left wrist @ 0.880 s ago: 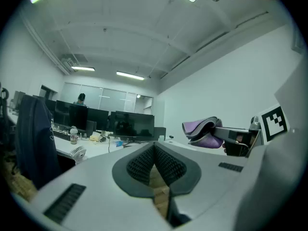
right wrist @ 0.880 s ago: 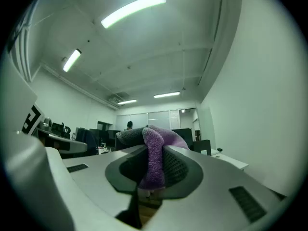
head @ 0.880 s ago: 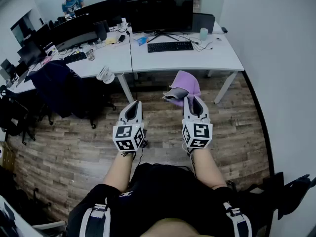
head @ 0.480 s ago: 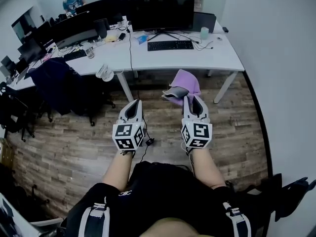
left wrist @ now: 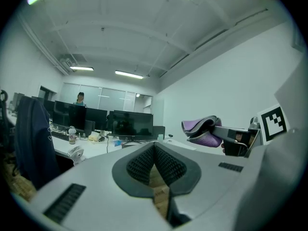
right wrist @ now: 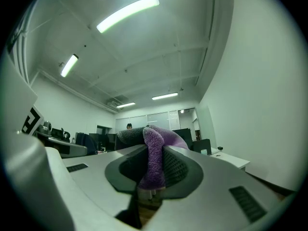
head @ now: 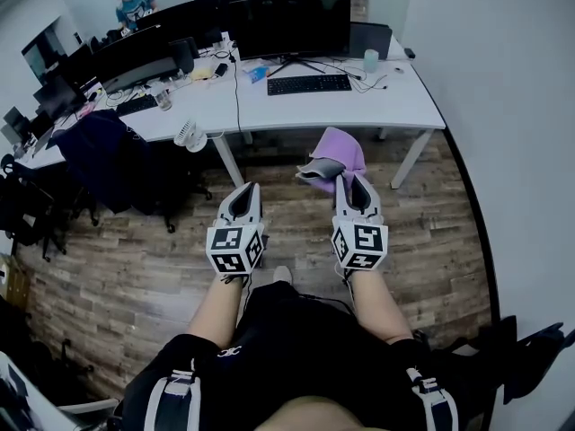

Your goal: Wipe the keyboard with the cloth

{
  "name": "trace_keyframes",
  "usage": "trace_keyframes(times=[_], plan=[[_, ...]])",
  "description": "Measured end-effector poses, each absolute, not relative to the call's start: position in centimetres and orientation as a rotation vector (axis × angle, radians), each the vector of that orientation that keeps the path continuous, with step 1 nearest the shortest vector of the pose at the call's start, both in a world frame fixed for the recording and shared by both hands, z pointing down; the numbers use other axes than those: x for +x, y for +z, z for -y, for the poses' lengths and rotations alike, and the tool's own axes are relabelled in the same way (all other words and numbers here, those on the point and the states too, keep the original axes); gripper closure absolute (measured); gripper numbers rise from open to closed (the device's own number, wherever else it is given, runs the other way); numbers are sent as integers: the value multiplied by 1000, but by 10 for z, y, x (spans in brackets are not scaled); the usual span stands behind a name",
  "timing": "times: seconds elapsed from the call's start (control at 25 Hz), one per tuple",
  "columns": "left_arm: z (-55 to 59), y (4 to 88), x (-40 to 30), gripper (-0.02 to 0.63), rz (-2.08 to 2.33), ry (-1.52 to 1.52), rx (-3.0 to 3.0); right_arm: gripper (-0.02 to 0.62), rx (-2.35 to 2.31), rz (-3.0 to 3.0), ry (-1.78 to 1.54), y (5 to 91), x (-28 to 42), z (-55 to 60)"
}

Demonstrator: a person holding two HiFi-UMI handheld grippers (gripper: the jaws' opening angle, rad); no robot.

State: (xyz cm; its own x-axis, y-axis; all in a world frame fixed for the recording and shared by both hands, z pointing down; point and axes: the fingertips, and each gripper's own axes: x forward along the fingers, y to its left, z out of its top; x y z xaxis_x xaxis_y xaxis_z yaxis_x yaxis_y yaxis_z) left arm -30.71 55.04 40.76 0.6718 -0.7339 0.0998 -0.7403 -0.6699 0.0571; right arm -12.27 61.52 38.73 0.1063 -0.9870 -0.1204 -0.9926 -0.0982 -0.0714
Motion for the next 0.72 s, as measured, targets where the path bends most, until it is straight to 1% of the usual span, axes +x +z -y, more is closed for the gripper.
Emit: trace_keyframes(times=[0.32,0.72], plan=[[-524,416,-296,594,1203,75,2807,505,-2239,-2020,67,395,-118,-589],[-457,430,-274,594,1192,70,2796,505,-2253,-2051,61,403,-100,-519]])
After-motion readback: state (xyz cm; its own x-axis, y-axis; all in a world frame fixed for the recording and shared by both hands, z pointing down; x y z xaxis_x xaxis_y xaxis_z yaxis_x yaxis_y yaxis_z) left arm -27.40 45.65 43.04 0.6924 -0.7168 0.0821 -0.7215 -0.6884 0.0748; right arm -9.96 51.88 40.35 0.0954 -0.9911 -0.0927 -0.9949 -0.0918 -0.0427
